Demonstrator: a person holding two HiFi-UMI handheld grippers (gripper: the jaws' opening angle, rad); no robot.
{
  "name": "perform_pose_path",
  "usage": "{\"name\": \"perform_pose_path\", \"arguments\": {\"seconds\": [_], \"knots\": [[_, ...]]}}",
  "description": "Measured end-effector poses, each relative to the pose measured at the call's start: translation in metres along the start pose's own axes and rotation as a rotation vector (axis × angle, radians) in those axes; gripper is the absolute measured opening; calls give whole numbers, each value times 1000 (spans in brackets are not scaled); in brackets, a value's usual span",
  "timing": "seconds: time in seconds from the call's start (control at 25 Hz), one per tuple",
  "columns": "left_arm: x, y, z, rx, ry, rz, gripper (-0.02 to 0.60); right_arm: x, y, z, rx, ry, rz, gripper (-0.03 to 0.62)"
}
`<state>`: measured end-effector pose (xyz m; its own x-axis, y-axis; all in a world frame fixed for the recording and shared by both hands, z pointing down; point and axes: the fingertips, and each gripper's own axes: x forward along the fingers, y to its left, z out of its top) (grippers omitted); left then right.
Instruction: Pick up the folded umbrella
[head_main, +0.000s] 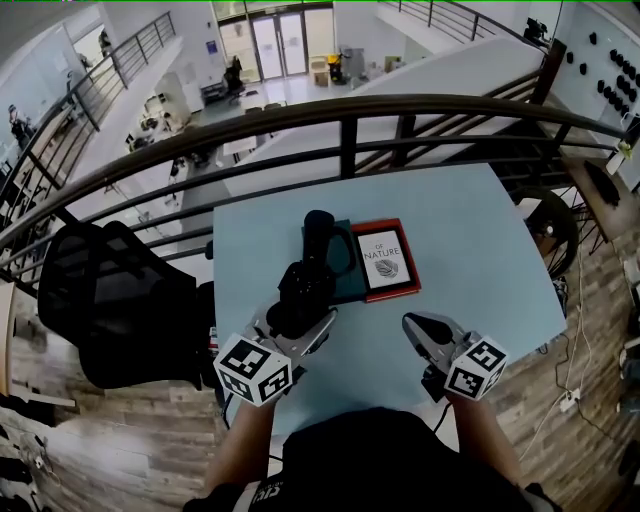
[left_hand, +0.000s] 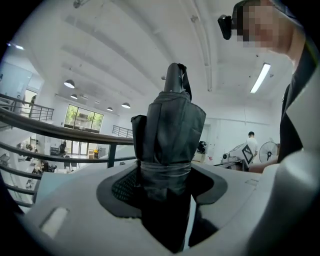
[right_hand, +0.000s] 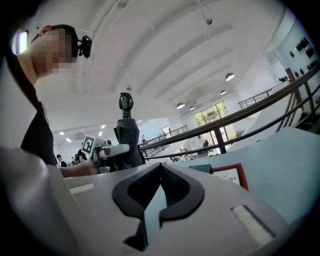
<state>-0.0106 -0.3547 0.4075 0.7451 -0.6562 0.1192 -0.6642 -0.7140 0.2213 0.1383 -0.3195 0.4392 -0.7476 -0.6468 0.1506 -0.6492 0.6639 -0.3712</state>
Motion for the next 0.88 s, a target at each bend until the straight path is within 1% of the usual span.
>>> {"name": "perform_pose_path", "arguments": {"seconds": [0.16,0.28,0.44,0.56,0.64,0.8,0.88], "knots": [[1,2,-5,-18,-8,48,282,-1,5,1,-54,14,23,0],[-4,11,-13,-28,2,58,282,3,9,2,-69,2,13,0],[-5,13,-14,2,3,69,282,2,9,10,-99,-33,0,0],[-2,10,-13,10,4,64,282,0,10,12,-122,-33,15,0],[0,10,-14,15,13,64,282,0,11,12,-116,-30,18,0],[1,11,-14,15,20,65,282,-2,8,24,-35,-81,5,-2],[2,12,-14,15,19,67,282,-4,9,27,-54,-83,-6,-2]]}}
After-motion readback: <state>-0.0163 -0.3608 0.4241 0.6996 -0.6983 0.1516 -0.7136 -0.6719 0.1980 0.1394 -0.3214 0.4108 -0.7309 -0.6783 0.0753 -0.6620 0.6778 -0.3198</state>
